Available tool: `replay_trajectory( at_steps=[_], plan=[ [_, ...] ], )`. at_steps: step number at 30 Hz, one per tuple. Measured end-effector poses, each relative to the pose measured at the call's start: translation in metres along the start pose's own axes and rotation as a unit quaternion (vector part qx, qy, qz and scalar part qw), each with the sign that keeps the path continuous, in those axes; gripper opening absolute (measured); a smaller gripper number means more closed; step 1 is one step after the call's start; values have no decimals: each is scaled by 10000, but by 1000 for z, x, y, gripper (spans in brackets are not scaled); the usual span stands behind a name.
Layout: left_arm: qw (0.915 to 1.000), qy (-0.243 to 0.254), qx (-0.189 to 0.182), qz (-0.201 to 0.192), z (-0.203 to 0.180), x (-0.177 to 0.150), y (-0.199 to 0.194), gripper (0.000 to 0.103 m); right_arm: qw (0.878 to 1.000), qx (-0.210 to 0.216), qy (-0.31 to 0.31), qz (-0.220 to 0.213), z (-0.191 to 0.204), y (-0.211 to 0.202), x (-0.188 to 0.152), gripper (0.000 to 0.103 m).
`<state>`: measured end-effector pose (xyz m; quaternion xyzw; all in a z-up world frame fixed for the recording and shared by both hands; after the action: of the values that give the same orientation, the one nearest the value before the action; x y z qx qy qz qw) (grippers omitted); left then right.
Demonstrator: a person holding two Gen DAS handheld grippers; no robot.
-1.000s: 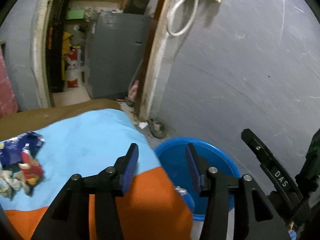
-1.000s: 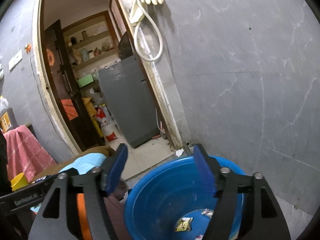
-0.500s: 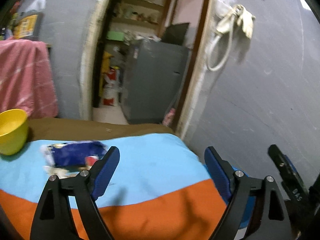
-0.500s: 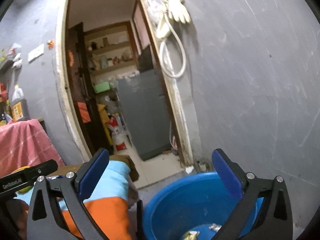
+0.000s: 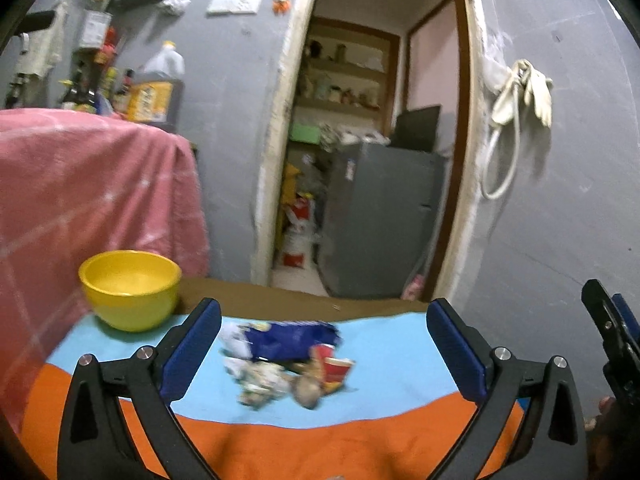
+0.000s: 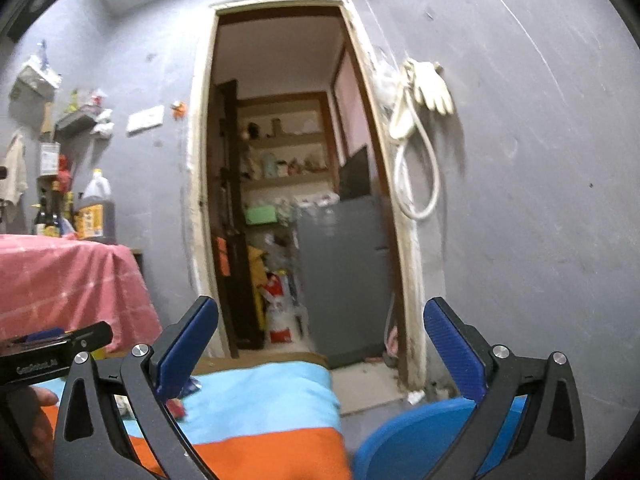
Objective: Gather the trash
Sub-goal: 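Return both open tools over the remaining trash on the blanket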
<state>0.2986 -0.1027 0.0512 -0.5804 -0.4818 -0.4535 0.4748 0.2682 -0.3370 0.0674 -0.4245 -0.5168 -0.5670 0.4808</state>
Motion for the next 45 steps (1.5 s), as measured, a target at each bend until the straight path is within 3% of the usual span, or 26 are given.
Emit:
replay_trajectory(
  at_steps=[13, 24, 36, 45],
  plan=[
    [9970, 51, 640, -428, 59, 7, -32, 101, 9961, 652, -457, -368, 70, -5, 1, 103],
    [9935, 267, 979, -518, 95, 6, -41, 101, 9933, 967, -619, -149, 104, 4, -14, 103],
    [9964, 106, 806, 256, 115, -24, -14, 101, 9872, 1236, -726, 697, 123, 22, -51, 103],
    [9927, -114, 588, 1050, 115, -47, 12, 101, 9799, 1295, -687, 1351, 124, 39, -75, 103]
  ],
)
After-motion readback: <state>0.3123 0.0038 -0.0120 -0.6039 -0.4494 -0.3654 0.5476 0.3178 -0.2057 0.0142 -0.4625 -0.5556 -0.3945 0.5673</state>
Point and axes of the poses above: each gripper's, at about its wrist camera, not at the fingertips, and y roughly the way its jaws point, z to its left, x to its top, the point moved 8 cm from there along y, roughly the way its jaws point, and after that the axes turned 7 degrees about -z, right-handed, at the moved point
